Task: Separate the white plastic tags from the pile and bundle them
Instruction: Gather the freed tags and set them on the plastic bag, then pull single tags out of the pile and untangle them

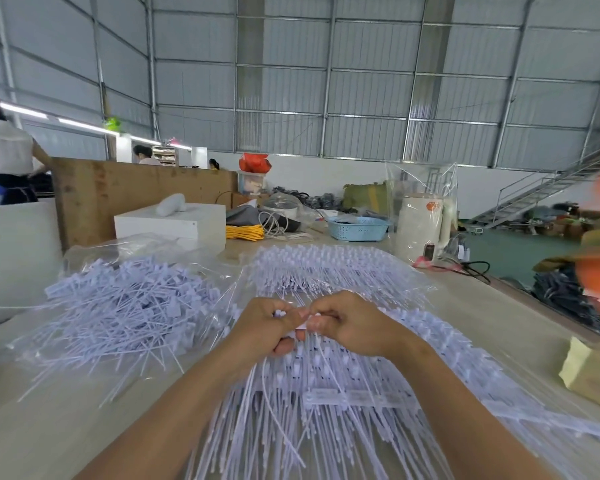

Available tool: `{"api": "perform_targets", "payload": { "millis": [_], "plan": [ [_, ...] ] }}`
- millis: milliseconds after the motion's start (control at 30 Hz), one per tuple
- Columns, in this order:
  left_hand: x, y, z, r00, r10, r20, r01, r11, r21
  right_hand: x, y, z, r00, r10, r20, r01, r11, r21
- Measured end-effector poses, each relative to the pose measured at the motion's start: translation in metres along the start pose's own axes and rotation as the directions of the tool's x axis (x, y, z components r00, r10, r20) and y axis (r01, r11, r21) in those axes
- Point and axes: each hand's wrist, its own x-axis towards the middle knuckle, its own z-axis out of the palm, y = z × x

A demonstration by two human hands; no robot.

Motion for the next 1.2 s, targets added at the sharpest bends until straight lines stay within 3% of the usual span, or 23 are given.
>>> {"api": "perform_targets", "payload": {
  "millis": [300,400,467,567,633,733,800,867,933,967,1033,1100,1167,1200],
  "plan": [
    [0.002,0.0,-0.013,0.983,-0.052,0.178,0.047,0.998,0.031,-0.004,-0.007,-0.008,0.994,-0.006,0.11,0.001,0.999,0.045],
    [0.003,0.004,-0.027,0.959,0.006,0.282,0.052,0.979,-0.199,-0.006,-0.005,-0.02,0.997,0.028,0.076,-0.031,0.999,0.036],
    [0.007,0.008,-0.038,0.942,0.071,0.329,0.082,0.901,-0.426,-0.012,-0.002,-0.032,0.998,0.048,-0.027,-0.046,0.996,0.081],
    [0.015,0.004,-0.039,0.989,0.0,0.151,0.071,0.885,-0.459,-0.018,0.008,-0.038,0.964,0.057,-0.258,-0.019,0.989,0.148],
    [0.017,-0.001,-0.03,0.996,-0.086,-0.002,0.077,0.902,-0.425,-0.014,0.006,-0.031,0.967,0.061,-0.246,-0.024,0.988,0.15],
    [0.018,-0.003,-0.021,0.985,-0.154,-0.08,0.099,0.875,-0.473,-0.006,0.0,-0.019,0.988,0.087,-0.13,-0.071,0.99,0.123],
    [0.019,0.003,-0.022,0.984,-0.161,-0.08,0.078,0.782,-0.618,-0.003,0.003,-0.013,0.986,0.111,-0.121,-0.096,0.988,0.122],
    [0.017,0.014,-0.032,0.993,-0.116,-0.011,0.059,0.585,-0.809,-0.002,0.009,-0.009,0.979,0.152,-0.132,-0.141,0.985,0.096],
    [0.014,0.027,-0.053,0.998,-0.041,0.038,0.052,0.422,-0.905,-0.002,0.018,-0.005,0.977,0.168,-0.129,-0.158,0.984,0.088],
    [0.013,0.032,-0.067,0.999,-0.022,0.047,0.052,0.398,-0.916,-0.002,0.022,-0.003,0.976,0.175,-0.13,-0.163,0.982,0.097],
    [0.014,0.039,-0.097,0.997,-0.073,0.015,0.046,0.448,-0.893,0.0,0.028,0.001,0.973,0.189,-0.13,-0.175,0.978,0.115],
    [0.018,0.038,-0.126,0.965,-0.23,-0.122,0.06,0.652,-0.756,0.002,0.03,0.004,0.975,0.186,-0.125,-0.171,0.978,0.119],
    [0.025,0.033,-0.15,0.882,-0.347,-0.319,0.192,0.882,-0.43,0.005,0.03,0.006,0.976,0.182,-0.123,-0.168,0.979,0.116],
    [0.031,0.028,-0.161,0.841,-0.36,-0.403,0.281,0.928,-0.245,0.006,0.03,0.008,0.978,0.176,-0.115,-0.164,0.981,0.106]
  ]
}}
